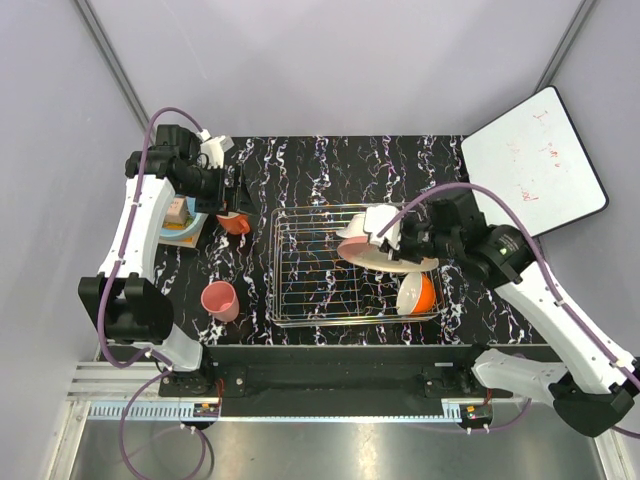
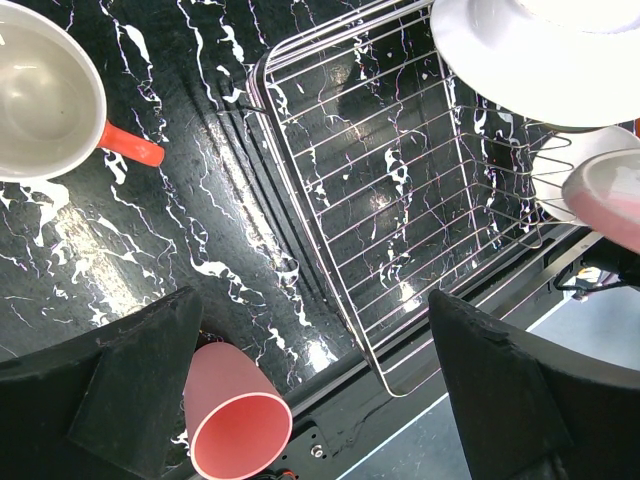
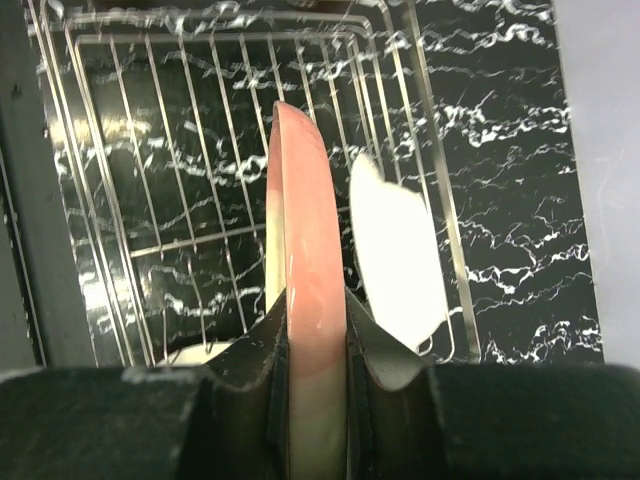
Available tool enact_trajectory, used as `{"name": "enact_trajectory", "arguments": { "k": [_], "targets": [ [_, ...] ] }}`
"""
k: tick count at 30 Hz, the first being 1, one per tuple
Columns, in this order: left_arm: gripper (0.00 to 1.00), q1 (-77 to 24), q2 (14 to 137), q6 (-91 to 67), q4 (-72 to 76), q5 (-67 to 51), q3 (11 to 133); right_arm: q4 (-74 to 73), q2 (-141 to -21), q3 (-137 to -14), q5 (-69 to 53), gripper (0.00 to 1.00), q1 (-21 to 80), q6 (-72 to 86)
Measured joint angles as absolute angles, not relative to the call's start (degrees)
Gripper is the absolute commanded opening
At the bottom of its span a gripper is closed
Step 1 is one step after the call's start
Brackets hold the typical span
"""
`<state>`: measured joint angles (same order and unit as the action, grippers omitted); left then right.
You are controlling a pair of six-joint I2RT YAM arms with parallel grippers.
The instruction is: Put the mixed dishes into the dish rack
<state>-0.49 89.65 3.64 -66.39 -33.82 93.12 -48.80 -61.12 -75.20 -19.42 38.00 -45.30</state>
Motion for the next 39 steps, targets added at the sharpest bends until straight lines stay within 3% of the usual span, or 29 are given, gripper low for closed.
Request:
{"name": "enact_trajectory", "arguments": {
  "k": [17, 39],
  "targets": [
    [0.99, -0.5, 89.9, 3.6, -66.3, -33.8, 93.1, -52.6, -65.1, -73.5, -2.3, 0.0, 51.2, -51.0],
    [0.99, -0.5, 90.2, 3.7, -66.1, -33.8, 92.4, -49.5, -68.8, -67.5, -0.9, 0.0, 55.7, -51.1]
  ]
}}
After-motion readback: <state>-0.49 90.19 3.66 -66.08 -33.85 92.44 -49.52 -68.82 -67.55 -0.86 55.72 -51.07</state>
